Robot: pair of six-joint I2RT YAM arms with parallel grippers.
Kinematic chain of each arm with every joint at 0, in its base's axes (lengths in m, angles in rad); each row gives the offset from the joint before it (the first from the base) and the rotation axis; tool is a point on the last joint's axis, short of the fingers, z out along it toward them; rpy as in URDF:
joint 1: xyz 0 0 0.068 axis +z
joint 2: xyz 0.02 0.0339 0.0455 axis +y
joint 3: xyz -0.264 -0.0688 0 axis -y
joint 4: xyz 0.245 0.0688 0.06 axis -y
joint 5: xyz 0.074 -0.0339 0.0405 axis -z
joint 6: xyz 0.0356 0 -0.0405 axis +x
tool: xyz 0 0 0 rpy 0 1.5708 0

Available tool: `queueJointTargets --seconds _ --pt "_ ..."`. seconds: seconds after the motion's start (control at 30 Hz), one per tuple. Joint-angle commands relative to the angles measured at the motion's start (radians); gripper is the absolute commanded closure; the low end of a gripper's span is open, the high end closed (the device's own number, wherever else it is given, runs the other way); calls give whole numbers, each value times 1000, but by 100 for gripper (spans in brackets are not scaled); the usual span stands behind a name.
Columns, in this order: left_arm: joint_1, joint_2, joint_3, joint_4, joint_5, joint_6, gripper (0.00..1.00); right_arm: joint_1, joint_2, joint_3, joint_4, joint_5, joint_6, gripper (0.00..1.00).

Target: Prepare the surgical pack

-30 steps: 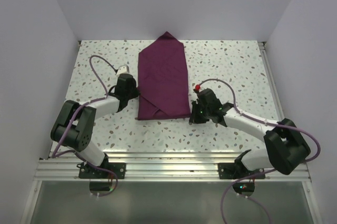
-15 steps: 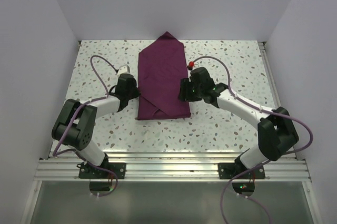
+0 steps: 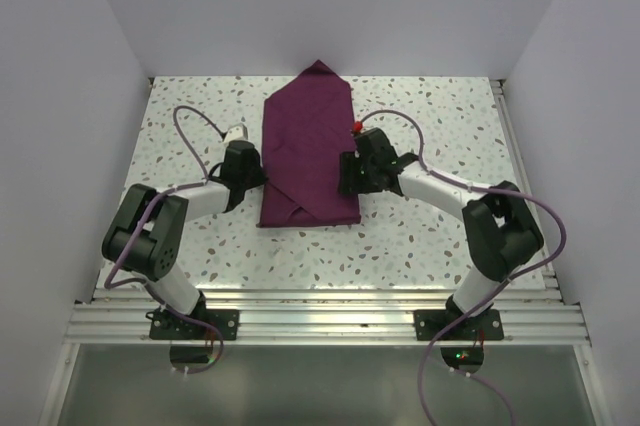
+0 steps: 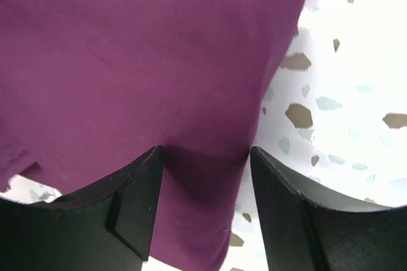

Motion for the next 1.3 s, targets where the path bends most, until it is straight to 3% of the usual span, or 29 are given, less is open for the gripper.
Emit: queueJointTargets --seconds 0.0,0.4,0.67,1.03,1.17,1.27 --pt "18 28 -14 27 1 3 100 0 -33 -44 31 10 0 40" --pt "4 -73 -143 69 23 -21 100 6 -152 -239 128 -73 68 52" --pt "-85 -170 -214 36 -26 -44 100 25 -295 -365 117 -105 94 64" --pt "-120 -302 -359 20 -53 -73 100 80 -479 -505 54 -94 157 62" --pt "-117 -369 -353 -26 -79 -44 68 80 -537 -445 -21 -31 141 56" --pt "-97 -407 -315 -97 -74 -18 51 78 -502 -338 -100 5 100 52"
